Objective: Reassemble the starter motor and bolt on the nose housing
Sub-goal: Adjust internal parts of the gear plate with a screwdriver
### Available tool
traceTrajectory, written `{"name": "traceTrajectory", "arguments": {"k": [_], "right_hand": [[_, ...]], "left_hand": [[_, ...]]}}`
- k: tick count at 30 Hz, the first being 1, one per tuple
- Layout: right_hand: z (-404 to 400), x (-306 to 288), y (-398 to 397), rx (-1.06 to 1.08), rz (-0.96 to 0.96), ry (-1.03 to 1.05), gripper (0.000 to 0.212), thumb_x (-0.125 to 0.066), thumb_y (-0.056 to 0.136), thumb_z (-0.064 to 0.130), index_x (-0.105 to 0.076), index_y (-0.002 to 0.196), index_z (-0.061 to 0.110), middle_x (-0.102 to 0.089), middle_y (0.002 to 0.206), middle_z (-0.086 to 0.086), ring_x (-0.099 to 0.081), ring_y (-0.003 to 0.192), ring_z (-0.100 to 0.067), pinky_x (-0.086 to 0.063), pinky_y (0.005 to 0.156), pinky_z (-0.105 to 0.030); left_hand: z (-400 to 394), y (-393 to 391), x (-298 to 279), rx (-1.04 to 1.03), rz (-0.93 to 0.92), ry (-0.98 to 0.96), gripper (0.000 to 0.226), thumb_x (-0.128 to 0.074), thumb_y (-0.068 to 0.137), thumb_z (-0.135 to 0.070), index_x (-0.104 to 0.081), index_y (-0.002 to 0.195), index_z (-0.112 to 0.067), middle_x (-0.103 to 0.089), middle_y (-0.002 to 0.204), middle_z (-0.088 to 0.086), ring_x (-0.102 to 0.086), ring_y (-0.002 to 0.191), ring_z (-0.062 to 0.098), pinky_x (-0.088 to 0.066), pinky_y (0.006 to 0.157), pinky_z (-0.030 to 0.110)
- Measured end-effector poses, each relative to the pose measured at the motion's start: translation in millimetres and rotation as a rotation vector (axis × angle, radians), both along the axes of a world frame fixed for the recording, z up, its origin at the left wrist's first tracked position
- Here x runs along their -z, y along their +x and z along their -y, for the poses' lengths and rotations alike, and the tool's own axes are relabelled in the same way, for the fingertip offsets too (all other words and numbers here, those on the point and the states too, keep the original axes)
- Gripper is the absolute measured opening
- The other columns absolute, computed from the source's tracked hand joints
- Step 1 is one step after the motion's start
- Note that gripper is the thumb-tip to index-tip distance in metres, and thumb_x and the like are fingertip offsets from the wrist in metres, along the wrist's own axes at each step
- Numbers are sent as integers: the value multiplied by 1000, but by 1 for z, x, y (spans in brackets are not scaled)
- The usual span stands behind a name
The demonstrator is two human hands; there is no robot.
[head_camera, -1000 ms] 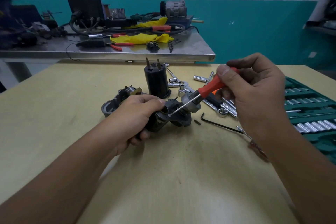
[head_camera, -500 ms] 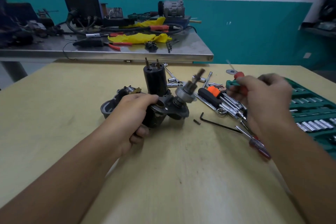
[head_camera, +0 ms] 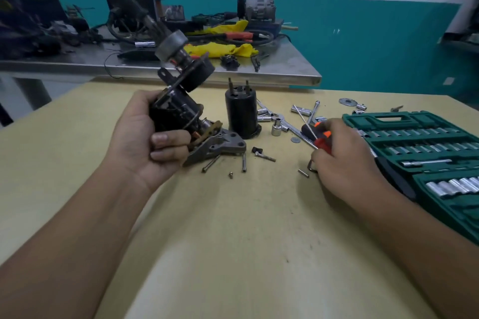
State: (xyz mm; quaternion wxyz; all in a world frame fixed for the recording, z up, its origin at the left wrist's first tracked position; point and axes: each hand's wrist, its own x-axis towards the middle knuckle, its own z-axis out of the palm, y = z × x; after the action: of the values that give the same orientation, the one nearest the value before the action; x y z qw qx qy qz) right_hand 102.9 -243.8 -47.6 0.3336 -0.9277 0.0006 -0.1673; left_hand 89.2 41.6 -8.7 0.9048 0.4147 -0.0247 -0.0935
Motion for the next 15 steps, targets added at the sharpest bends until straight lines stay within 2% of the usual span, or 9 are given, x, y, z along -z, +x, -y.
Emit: {"name": "traceTrajectory", "arguments": {"k": [4, 6, 8, 11, 13, 15], "right_hand": [[-4, -1, -4, -20, 46, -91, 17, -67, 88, 17, -56, 93, 29, -59, 84, 11, -52, 77, -9, -37, 61, -28], [-9, -3, -11, -37, 117, -242, 11, -69, 91, 34, -60, 88, 30, -62, 79, 9, -56, 74, -17, -42, 63, -31], [-27, -1, -16, -155, 225, -290, 18, -65, 95, 42, -66, 87, 26, -62, 79, 8, -58, 77, -20, -46, 67, -35], [-72, 7, -20, -392, 216, -244, 18, -64, 96, 41, -76, 100, 27, -56, 87, 13, -57, 81, -16, -47, 70, -33], [-90, 13, -15, -398, 148, -285, 23, -65, 96, 45, -74, 114, 34, -52, 95, 16, -56, 89, -14, -42, 70, -29], [-96, 14, -10, -355, 102, -332, 30, -66, 94, 50, -71, 120, 38, -53, 100, 16, -56, 93, -14, -40, 70, -28]], "left_hand": [[0, 4, 7, -65, -23, 45, 32, -42, 100, -34, -56, 75, -18, -59, 83, -5, -32, 28, 0, -17, 23, 11], [3, 5, 8, -63, -19, 26, 30, -45, 99, -35, -57, 77, -18, -61, 85, -4, -32, 29, 0, -19, 23, 11], [5, 6, 7, -59, -11, -13, 26, -47, 99, -37, -57, 84, -19, -57, 87, -4, -33, 30, 0, -20, 23, 12], [4, 6, 7, -44, 0, -45, 21, -50, 97, -40, -55, 100, -20, -50, 101, -2, -34, 31, 0, -21, 23, 12], [3, 6, 8, -45, 0, -49, 24, -51, 95, -42, -53, 106, -20, -48, 105, 0, -35, 32, 0, -21, 23, 12], [1, 7, 8, -57, -10, -41, 25, -52, 96, -42, -53, 107, -20, -49, 106, 0, -36, 32, 0, -21, 23, 12]]}}
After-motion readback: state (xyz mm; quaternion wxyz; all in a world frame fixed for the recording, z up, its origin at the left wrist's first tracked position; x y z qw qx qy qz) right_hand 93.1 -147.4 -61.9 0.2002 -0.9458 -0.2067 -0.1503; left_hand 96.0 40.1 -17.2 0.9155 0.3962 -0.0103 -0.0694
